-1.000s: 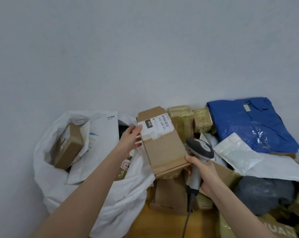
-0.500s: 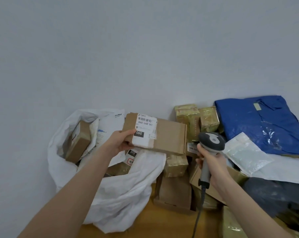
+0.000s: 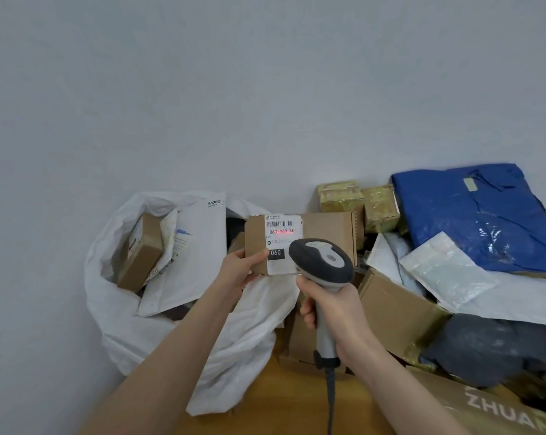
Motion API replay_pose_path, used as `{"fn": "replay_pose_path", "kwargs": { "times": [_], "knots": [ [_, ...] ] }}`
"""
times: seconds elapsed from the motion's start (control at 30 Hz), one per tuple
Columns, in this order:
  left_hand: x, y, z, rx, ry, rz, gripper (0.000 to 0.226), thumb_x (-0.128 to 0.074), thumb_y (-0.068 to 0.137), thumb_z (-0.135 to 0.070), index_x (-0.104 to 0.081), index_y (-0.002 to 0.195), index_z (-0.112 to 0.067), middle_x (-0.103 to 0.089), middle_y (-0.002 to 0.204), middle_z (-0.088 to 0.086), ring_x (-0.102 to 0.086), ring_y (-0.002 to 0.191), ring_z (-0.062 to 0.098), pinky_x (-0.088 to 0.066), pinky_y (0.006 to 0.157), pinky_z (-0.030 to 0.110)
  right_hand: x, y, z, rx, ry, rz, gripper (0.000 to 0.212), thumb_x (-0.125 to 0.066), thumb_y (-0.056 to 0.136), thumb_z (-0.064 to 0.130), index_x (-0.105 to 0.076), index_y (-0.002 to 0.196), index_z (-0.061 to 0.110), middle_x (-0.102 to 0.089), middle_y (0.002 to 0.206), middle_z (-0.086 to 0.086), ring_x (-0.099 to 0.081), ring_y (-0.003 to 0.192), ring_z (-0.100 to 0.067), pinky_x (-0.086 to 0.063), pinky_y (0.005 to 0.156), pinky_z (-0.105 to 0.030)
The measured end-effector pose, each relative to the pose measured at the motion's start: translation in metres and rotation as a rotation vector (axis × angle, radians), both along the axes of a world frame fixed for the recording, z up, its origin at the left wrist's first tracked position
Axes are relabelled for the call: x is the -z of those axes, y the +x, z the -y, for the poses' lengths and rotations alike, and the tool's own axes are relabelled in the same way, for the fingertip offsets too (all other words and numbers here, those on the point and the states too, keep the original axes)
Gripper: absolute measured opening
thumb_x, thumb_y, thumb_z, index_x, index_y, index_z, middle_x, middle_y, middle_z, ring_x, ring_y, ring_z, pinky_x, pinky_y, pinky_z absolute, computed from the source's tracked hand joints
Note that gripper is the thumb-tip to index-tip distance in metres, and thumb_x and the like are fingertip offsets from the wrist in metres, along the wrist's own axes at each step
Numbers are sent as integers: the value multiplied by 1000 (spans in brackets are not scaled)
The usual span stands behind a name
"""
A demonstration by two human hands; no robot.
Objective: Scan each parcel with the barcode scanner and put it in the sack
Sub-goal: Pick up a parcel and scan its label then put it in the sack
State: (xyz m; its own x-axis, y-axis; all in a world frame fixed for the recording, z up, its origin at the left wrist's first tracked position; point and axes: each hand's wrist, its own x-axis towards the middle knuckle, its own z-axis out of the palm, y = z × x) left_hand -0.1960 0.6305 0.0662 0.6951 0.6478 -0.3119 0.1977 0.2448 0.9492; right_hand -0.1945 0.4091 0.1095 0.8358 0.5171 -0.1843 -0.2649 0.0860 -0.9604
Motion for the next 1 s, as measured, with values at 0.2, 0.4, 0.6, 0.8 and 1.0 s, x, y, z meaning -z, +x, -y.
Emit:
{"fn": "replay_pose_path", "kwargs": {
  "times": [0.2,0.4,0.6,0.8,1.0],
  "knots": [
    [3,3,2,49,52,2,41,-77,79,-17,-61,116,-11,-72,98,-1,-68,95,18,-56,75,24,-3,2,1,12,-40,9,22,-70,87,16,-63,69,5,-59,49,-4,-50,39,-14,-44,44,-25],
    [6,5,3,50,68,-19,50,-76,81,-20,-57,126,-10,-69,104,0,-65,100,19,-55,79,27,-4,2,2,11,-48,8,23,-71,86,16,-63,67,6,-58,47,-3,-50,38,-13,-44,43,-24],
    [7,5,2,53,65,-19,51,-76,81,-18,-57,127,-6,-70,102,1,-66,100,20,-55,80,28,-6,1,5,3,-66,6,24,-71,86,15,-63,65,6,-58,47,-3,-50,38,-13,-44,42,-24],
    [9,6,0,50,66,-20,52,-77,80,-18,-57,126,-5,-69,104,4,-65,102,22,-55,86,32,-8,0,8,-4,-75,16,22,-70,86,14,-63,67,5,-57,47,-3,-49,38,-13,-43,42,-24],
    [7,8,1,61,64,-17,48,-75,82,-16,-58,125,-5,-70,104,5,-66,101,23,-56,87,34,-12,-2,11,-16,-32,15,19,-71,87,18,-66,75,3,-63,53,-6,-51,44,-19,-45,47,-27]
  ]
}}
